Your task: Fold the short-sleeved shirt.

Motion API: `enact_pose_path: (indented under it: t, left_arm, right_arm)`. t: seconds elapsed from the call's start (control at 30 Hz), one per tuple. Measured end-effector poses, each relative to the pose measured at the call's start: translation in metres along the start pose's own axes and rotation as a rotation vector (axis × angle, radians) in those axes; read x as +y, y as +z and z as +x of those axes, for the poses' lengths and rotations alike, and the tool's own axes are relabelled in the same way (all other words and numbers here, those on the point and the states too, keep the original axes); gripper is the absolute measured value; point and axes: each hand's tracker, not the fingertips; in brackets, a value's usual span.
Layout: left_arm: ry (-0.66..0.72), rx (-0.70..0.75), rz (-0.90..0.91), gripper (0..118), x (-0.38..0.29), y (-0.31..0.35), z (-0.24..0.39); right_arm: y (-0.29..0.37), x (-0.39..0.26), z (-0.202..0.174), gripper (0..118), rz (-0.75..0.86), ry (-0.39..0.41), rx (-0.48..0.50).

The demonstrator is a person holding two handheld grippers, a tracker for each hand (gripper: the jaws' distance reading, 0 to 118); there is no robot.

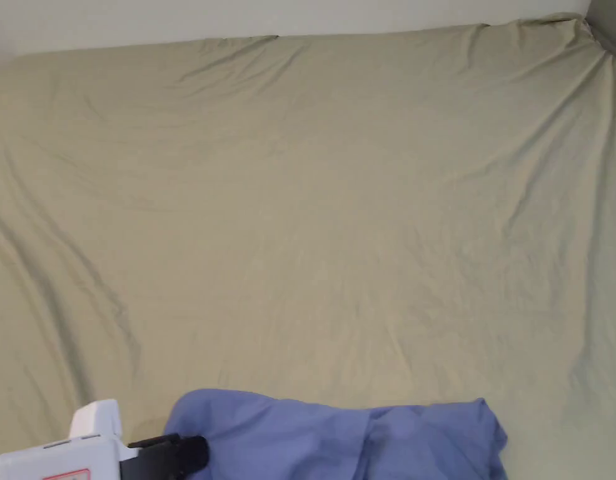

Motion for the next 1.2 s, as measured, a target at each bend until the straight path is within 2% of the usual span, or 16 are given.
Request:
enact_pose_path:
  t: [0.13, 0.23, 0.37, 0.6, 0.8, 0.97, 1.03, 1.1, 1.13, 1.17, 1.2]
  left_arm:
    - [-0.018, 0.138, 0.019, 14, 0.014, 0.042, -0.023]
    - [-0.013, 0.229, 0.021, 14, 0.012, 0.058, -0.018]
    - [-0.082, 0.195, 0.007, 14, 0.000, 0.056, 0.029]
    - [-0.174, -0.053, -0.060, 14, 0.001, 0.000, 0.118]
    - [-0.080, -0.220, -0.153, 14, -0.005, -0.070, 0.166]
    - [-0.104, -0.191, -0.210, 14, -0.024, -0.116, 0.186]
    - [-0.090, -0.186, -0.226, 14, -0.031, -0.124, 0.186]
    - [-0.131, -0.172, -0.241, 14, -0.034, -0.126, 0.182]
    - [-0.136, -0.170, -0.232, 18, -0.035, -0.124, 0.179]
    - [-0.131, -0.206, -0.219, 29, -0.034, -0.121, 0.175]
    - [-0.089, -0.265, -0.225, 58, -0.031, -0.115, 0.169]
  right_arm:
    - [-0.005, -0.002, -0.007, 0, -0.010, 0.014, 0.021]
    - [-0.007, -0.003, -0.010, 0, -0.015, 0.017, 0.031]
    - [-0.008, -0.003, -0.012, 0, -0.017, 0.018, 0.034]
    - [-0.004, -0.001, -0.009, 0, -0.011, 0.014, 0.034]
    - [0.000, -0.002, -0.003, 0, -0.009, 0.000, 0.022]
    - [0.002, -0.004, -0.002, 0, -0.013, -0.001, 0.014]
    - [0.003, -0.004, -0.001, 0, -0.013, -0.001, 0.009]
    - [0.003, -0.004, 0.001, 0, -0.014, -0.003, 0.005]
    - [0.003, -0.004, 0.002, 0, -0.014, -0.007, 0.006]
    - [0.003, -0.003, 0.002, 0, -0.012, -0.009, 0.005]
    - [0.003, -0.003, 0.002, 0, -0.011, -0.008, 0.004]
